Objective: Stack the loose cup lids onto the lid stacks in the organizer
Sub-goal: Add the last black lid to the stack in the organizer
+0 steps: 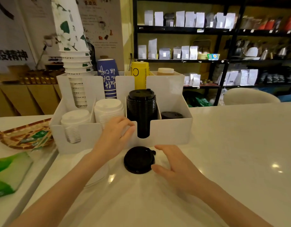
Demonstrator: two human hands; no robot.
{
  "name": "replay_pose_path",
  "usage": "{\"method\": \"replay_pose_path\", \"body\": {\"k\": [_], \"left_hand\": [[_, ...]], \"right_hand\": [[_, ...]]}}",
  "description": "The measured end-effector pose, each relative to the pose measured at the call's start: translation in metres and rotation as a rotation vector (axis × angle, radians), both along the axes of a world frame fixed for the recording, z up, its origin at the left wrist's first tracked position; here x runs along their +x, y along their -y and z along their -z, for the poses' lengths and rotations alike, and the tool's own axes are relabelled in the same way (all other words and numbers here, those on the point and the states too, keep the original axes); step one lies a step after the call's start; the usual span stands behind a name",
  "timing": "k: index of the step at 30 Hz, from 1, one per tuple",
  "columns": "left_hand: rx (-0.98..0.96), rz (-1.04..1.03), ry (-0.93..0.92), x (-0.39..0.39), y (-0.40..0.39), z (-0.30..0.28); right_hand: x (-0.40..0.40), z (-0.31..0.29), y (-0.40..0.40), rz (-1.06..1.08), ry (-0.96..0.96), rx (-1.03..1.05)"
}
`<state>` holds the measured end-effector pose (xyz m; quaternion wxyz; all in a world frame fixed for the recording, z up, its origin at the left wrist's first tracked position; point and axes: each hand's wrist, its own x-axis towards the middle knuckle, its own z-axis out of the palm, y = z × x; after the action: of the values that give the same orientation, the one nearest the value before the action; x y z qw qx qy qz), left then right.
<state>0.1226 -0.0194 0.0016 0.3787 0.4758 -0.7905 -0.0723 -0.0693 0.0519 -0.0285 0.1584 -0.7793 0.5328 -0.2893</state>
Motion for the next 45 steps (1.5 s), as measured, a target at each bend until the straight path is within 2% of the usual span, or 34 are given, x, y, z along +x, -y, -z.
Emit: {"method": "replay_pose_path", "body": {"k": [4,9,15,18,24,29,35,45], "left_hand": [[0.066,0.046,0.02,0.003,-0.01,0.001],[0.416,0.074,0.291,0.001,-0.015,0.014],[0.484,0.078,0.396,0.001,-0.016,0.024],[0.471,0.079,0.373,0.0,-0.017,0.026],[0.426,0.064,0.332,-0.005,-0.023,0.018],[0.351,0.073,0.137,-0.007,-0.031,-0.005],[0.191,0.04,-0.08,-0.012,-0.036,-0.046],[-0.011,-0.017,-0.285,-0.012,-0.008,-0.092]], "right_hand": [[0.007,0.015,-0.001,-0.007,0.018,0.075],[0.008,0.025,0.002,0.007,-0.116,0.102],[0.012,0.029,0.002,0.02,-0.16,0.119],[0.012,0.028,0.003,0.02,-0.129,0.122],[0.012,0.022,0.005,0.005,0.084,0.173],[0.005,0.003,0.004,-0.009,0.252,0.096],[-0.001,-0.04,0.013,-0.007,0.291,-0.07],[0.01,-0.1,0.05,-0.115,0.377,-0.229]]}}
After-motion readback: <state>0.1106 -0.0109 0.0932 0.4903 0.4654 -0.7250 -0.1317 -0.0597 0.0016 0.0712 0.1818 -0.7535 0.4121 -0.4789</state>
